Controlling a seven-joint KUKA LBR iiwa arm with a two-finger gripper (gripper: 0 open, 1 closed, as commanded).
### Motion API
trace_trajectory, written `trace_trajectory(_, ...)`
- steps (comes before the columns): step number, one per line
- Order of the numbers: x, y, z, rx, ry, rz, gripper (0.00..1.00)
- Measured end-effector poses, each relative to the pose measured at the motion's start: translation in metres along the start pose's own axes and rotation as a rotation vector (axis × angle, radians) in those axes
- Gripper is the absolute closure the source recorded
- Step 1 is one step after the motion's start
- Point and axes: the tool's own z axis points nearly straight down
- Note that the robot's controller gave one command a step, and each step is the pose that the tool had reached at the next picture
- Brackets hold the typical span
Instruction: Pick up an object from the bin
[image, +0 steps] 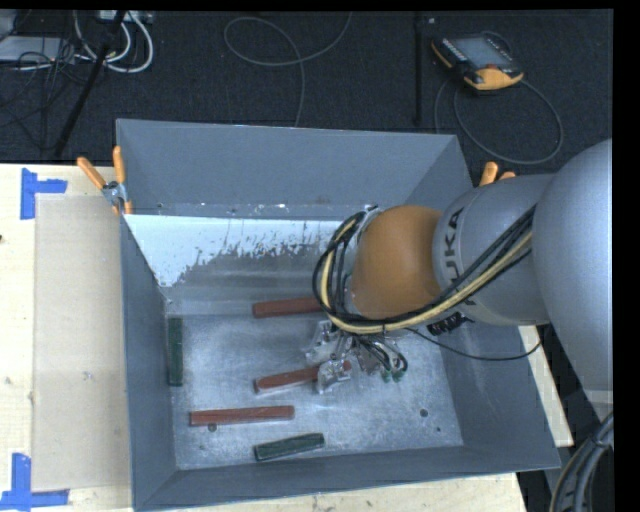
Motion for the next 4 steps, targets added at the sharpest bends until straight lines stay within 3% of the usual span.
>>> trace_trajectory(2, -0.001, 0.000, -0.003, -0.002, 0.005, -0.017, 1.00)
trace_trajectory(4, 0.002, -0.002, -0.033, 0.002, 0.011, -0.015, 1.00)
